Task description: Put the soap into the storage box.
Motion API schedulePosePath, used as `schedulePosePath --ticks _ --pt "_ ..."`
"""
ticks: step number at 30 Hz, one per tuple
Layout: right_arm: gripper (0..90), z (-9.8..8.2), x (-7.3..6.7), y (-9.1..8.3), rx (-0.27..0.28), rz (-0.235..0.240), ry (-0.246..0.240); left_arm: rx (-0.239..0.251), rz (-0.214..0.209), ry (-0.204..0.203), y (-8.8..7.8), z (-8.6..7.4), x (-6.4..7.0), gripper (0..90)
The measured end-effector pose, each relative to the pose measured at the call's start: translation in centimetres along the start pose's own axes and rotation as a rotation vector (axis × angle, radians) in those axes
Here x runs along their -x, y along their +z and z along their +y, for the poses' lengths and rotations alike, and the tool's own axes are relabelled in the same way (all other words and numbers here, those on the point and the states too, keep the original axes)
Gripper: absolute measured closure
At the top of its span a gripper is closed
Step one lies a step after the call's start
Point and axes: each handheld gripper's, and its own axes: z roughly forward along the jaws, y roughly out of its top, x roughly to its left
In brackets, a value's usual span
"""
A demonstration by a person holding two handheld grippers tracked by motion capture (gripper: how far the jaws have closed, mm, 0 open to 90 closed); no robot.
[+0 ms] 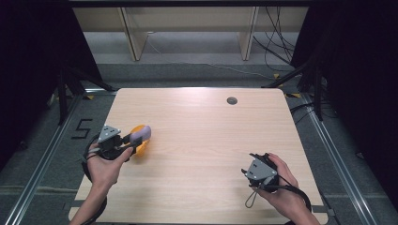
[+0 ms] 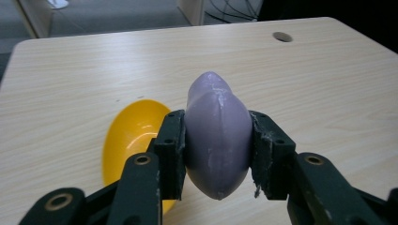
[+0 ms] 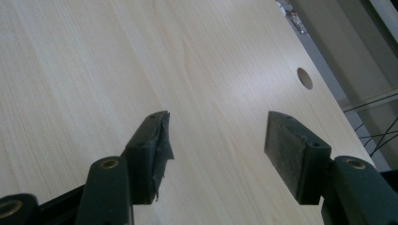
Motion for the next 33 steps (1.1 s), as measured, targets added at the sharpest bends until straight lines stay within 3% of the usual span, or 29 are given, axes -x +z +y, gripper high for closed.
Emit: schedulePosePath --ticks 3,16,33 --pt "41.3 0.0 0.0 0.0 0.000 0.001 0.000 -0.009 0.045 -0.011 0.3 0.0 -0.4 59.1" --pt "41.2 -0.1 0.0 0.1 -0.001 -0.001 0.003 -0.034 0.125 -0.027 2.9 -0.8 -1.8 59.1" --pt "41.2 -0.1 -0.1 0.1 -0.005 0.009 0.005 -0.062 0.176 -0.037 5.4 -2.0 -2.5 59.0"
